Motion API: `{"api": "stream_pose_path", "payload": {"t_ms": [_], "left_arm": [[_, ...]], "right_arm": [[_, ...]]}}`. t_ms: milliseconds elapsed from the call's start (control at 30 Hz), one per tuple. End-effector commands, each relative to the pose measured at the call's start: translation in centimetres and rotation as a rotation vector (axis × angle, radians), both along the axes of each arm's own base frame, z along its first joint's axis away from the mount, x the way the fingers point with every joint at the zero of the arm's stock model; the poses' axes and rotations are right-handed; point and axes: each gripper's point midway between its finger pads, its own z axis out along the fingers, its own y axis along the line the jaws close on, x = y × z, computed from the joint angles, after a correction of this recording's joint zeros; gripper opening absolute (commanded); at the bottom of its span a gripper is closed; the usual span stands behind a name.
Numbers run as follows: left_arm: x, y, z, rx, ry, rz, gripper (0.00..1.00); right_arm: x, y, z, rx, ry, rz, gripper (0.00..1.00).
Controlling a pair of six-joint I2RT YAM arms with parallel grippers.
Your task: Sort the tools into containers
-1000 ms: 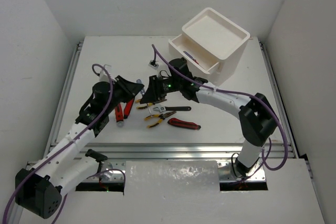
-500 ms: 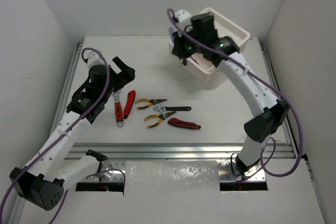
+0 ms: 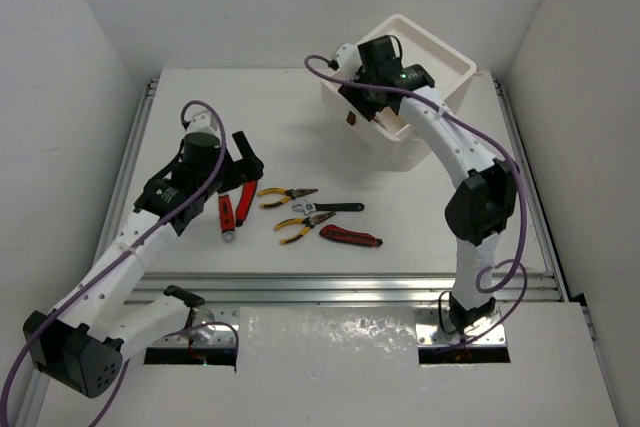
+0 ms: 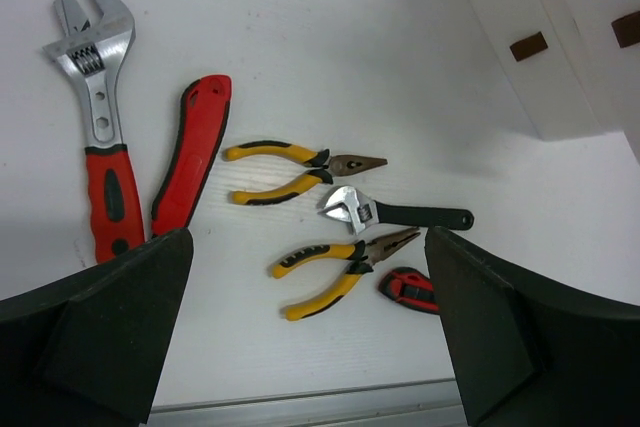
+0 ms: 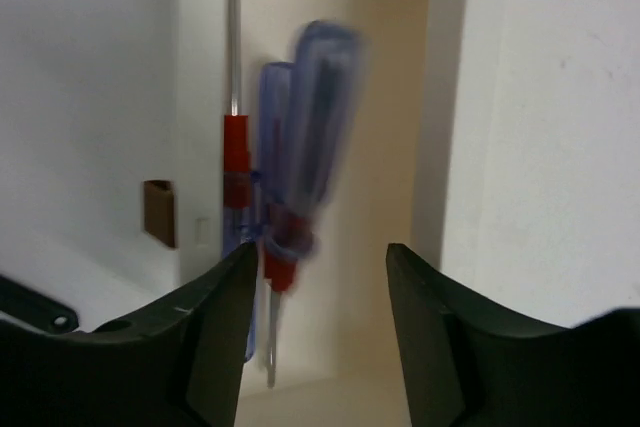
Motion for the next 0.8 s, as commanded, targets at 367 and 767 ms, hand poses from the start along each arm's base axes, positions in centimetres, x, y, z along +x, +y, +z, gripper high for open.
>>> {"api": "stream_pose_path", "payload": {"t_ms": [367, 767], "left_arm": [[-1.4, 1.8, 1.5, 0.092, -0.072, -0.012, 1.00], [-1.4, 2.2, 0.2, 0.123, -0.049, -0.021, 1.00]], "right_arm": [[-3.7, 6.7, 7.0, 0.201, -0.200, 0.044, 0.38], [-0.6, 6.8, -2.1, 0.013, -0.050, -0.108, 0.00]]}}
